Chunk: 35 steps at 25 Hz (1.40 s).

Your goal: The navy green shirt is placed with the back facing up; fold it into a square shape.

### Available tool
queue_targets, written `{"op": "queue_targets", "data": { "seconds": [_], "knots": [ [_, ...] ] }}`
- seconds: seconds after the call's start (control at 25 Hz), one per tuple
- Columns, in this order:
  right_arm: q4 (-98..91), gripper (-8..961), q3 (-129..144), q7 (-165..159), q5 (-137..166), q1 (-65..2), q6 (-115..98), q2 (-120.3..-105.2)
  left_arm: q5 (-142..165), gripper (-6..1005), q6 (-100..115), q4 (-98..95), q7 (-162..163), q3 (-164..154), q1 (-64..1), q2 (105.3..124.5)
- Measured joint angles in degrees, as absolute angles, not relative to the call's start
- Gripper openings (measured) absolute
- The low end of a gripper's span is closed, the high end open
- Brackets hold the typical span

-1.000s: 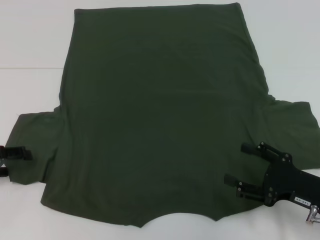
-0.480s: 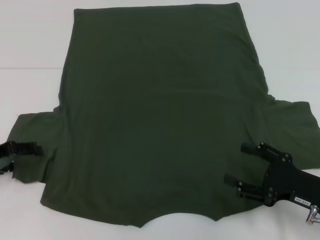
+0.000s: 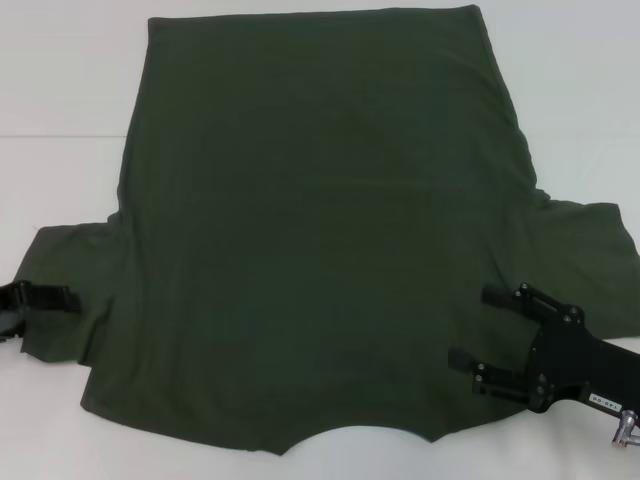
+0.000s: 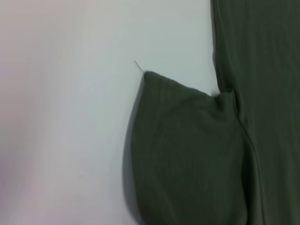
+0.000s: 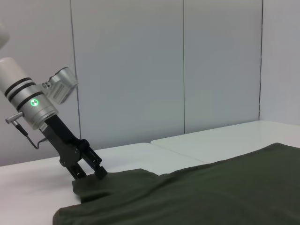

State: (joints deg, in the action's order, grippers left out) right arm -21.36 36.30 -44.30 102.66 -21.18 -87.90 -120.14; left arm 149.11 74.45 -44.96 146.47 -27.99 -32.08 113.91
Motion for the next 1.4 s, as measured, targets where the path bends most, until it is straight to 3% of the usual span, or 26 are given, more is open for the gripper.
{"op": "queue_targets", "data": {
  "seconds": [0.12, 0.36, 0.48, 1.12, 1.4],
  "knots": [
    [-21.4, 931, 36.3, -44.3, 102.3, -21.2, -88.0, -120.14, 149.8, 860, 74.3, -45.9, 146.8, -28.8, -32.1, 113.90],
    [-21.4, 931, 36.3, -44.3, 102.1, -21.3, -88.0, -120.14, 150.0, 654, 72.8, -45.0, 146.8, -28.9, -32.3, 113.81],
    [-21.4, 930, 36.3, -44.3, 102.1, -21.3, -88.1, -120.14, 150.0, 412, 72.7, -45.0, 146.8, -28.9, -32.3, 113.83],
    [-21.4, 931, 36.3, -44.3, 102.0, -21.4, -88.1, -120.15, 149.8, 11, 72.7, -45.0, 145.0, -29.4, -32.7, 113.59],
    [-21.4, 930, 36.3, -44.3, 102.0, -21.4, -88.1, -120.15, 149.9, 10, 71.6, -45.6, 144.6, -29.3, -32.9, 111.93]
  ]
}}
